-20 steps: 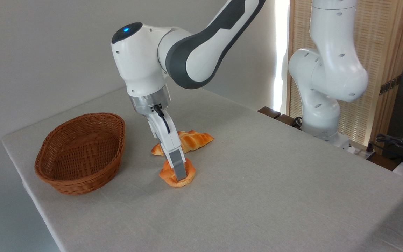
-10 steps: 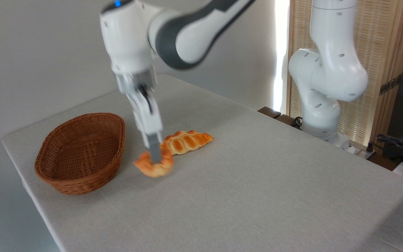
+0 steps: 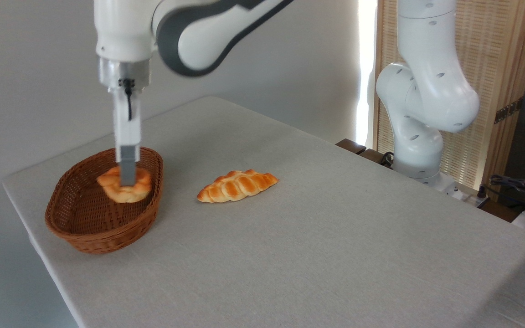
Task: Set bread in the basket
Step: 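Lower the bun into the basket and open the gripper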
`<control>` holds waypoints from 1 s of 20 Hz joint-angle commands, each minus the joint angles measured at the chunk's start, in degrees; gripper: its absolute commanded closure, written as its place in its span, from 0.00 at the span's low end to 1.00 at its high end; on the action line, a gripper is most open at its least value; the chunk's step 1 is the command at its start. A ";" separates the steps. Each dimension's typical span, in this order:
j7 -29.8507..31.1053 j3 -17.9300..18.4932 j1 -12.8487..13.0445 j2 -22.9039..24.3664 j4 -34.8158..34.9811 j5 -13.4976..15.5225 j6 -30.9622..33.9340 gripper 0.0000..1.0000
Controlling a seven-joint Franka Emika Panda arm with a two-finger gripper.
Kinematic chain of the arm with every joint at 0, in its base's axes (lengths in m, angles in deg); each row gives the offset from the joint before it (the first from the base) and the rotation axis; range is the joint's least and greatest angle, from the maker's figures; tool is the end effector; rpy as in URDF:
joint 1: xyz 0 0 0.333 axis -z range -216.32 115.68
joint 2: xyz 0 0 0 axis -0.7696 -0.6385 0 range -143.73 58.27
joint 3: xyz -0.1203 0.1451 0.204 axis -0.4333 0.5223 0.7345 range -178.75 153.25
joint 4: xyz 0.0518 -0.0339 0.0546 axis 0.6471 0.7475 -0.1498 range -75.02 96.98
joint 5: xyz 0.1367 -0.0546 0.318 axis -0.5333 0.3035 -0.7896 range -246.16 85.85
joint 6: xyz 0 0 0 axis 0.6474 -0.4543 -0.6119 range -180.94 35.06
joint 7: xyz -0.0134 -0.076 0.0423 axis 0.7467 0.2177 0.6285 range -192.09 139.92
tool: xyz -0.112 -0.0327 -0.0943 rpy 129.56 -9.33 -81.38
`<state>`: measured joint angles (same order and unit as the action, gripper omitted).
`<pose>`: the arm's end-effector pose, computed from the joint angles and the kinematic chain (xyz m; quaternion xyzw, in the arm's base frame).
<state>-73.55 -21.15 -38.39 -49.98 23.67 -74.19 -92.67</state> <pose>0.5544 -0.2099 0.4426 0.8344 -0.5286 0.1550 0.0190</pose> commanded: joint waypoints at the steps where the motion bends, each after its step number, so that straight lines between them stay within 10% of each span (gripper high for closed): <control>1: 4.12 -1.88 0.02 -4.70 -2.06 2.21 -6.32 0.23; 2: 4.22 -1.97 0.02 -5.49 -2.06 2.04 -7.29 0.00; 15: 3.51 -2.41 -0.33 -6.82 -1.97 1.42 -11.08 0.00; 20: 4.48 1.18 -0.86 -0.94 -2.23 1.51 -3.12 0.00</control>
<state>-69.83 -22.94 -39.07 -55.16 21.30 -73.03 -102.35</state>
